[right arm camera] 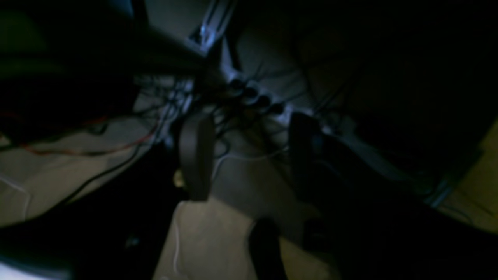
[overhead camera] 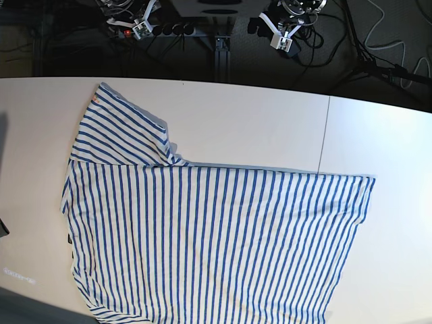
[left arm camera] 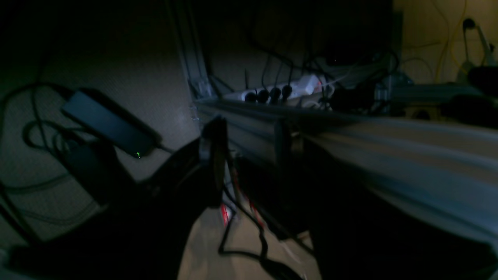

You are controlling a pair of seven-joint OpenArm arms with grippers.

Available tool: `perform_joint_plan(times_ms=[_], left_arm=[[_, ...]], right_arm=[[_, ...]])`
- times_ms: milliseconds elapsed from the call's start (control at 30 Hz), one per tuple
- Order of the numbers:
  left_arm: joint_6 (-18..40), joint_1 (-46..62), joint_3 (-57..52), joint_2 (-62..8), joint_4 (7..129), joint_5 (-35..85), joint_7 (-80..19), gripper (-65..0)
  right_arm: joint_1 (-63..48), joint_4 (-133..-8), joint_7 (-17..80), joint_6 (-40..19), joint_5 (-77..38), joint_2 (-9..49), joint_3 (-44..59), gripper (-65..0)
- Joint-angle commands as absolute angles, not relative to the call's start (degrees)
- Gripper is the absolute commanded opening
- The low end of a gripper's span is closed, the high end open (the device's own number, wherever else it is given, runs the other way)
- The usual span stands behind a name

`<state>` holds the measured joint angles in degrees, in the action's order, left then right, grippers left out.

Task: Fold the T-shirt properly
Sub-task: 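Move the right gripper to the shirt's sleeve corner and lower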

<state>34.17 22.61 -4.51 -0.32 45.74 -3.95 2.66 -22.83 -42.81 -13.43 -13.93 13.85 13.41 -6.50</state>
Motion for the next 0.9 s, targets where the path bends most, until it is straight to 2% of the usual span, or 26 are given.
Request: perform_joint_plan(times_ms=[0,600,867], left_arm=[[35.86,24.18,-4.45,-0.51,48.21,-3.05,3.18,-44.0],[36.91,44.45,-4.54,-9.91,86.87,6.48,1.54,-44.0],[36.93,49.12,-4.54,-10.22,100.27,8.14,-0.05,-44.0]], right_arm=[[-24.47,-45.30,-14.31,-17.39,12.49,14.59,-6.50,-34.0],[-46.52,-88.73,-9.58,-17.61,-0.58,27.62,-6.07,-34.0],[-49.54,-105.93,-2.00,-17.61,-9.96,28.99,1.30,-34.0]])
